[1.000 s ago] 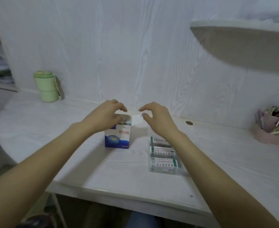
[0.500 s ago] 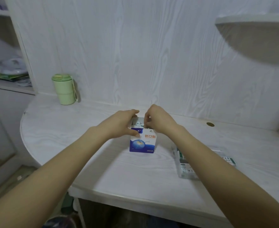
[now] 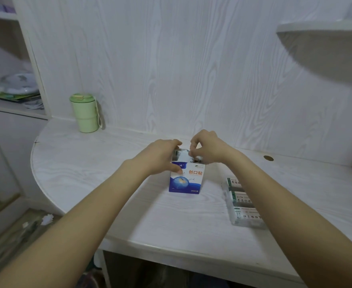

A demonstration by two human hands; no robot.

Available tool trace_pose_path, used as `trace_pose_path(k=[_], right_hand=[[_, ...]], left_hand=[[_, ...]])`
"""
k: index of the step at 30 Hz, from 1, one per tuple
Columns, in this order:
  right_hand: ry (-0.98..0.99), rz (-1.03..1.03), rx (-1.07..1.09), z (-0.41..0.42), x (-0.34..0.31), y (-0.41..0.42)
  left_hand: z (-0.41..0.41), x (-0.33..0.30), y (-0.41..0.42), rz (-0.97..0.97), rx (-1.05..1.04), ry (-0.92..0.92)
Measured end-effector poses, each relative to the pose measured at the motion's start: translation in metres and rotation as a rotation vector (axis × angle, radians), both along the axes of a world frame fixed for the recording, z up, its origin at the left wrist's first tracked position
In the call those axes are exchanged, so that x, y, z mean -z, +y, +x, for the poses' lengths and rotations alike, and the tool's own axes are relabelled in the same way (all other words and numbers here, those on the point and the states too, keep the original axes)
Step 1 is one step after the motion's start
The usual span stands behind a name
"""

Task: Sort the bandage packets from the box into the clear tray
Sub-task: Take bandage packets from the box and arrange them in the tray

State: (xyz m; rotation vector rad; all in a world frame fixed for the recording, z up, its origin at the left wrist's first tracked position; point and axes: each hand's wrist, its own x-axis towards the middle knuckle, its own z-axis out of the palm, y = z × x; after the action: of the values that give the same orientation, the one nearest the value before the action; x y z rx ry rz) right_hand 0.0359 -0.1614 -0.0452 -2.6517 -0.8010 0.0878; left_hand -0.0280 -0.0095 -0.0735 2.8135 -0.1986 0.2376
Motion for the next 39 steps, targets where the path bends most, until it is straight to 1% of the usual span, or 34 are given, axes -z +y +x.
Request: trace_pose_path(k=[2,5,7,9,13,16,18,20,21,25,27,29,33,37,39], right_hand=[[-0.052,0.021,-0.012,-0.002,-0.002,-0.003],[-0.077,0.128,-0.023,-0.009,-0.004,-0.006],[-0.043,0.237,-0.004,-0.013,-0.001,-0.007],[-0.012,0.303,0.027,-0.015,0.005,-0.008],[-0.04,0.285,0.035,-0.015,0.011,-0.007],[-0.14,0.351,0.067,-0.012,0.008,-0.008],[-0.211,0.47,0.078,-0.012,0.002,-0.012],[-0.205,0.636,0.064,-0.015,-0.003,-0.02],[-0.192,0.704,0.047,-0.018,-0.006,-0.025],[-0.101,0.896,0.003,-0.031,-0.019,-0.047],[-0.033,0.98,0.018,-0.037,-0.022,-0.06],[-0.002,1.017,0.037,-0.042,-0.02,-0.076],[0.071,1.047,0.088,-0.052,-0.012,-0.103],[0.074,1.083,0.215,-0.055,-0.002,-0.134],[0.088,1.038,0.247,-0.055,0.002,-0.152]], left_hand=[[-0.001,0.001,0.0,0.016,-0.004,-0.005],[0.0,0.001,-0.001,0.074,0.019,0.007],[-0.001,0.0,-0.002,0.09,0.041,0.02],[-0.002,0.0,-0.002,0.089,0.065,0.027],[-0.001,0.002,-0.001,0.081,0.054,0.044],[0.001,-0.002,0.0,0.037,0.053,0.089],[0.0,-0.01,-0.004,-0.11,0.058,0.087],[0.001,-0.021,-0.011,-0.313,0.089,0.052],[0.002,-0.026,-0.016,-0.383,0.103,0.041],[0.002,-0.038,-0.036,-0.483,0.2,0.019],[-0.001,-0.042,-0.049,-0.624,0.262,0.065],[-0.006,-0.043,-0.063,-0.781,0.316,0.129],[-0.015,-0.033,-0.095,-0.878,0.353,0.161],[-0.022,-0.029,-0.124,-1.086,0.304,0.347],[-0.021,-0.028,-0.137,-1.115,0.272,0.377]])
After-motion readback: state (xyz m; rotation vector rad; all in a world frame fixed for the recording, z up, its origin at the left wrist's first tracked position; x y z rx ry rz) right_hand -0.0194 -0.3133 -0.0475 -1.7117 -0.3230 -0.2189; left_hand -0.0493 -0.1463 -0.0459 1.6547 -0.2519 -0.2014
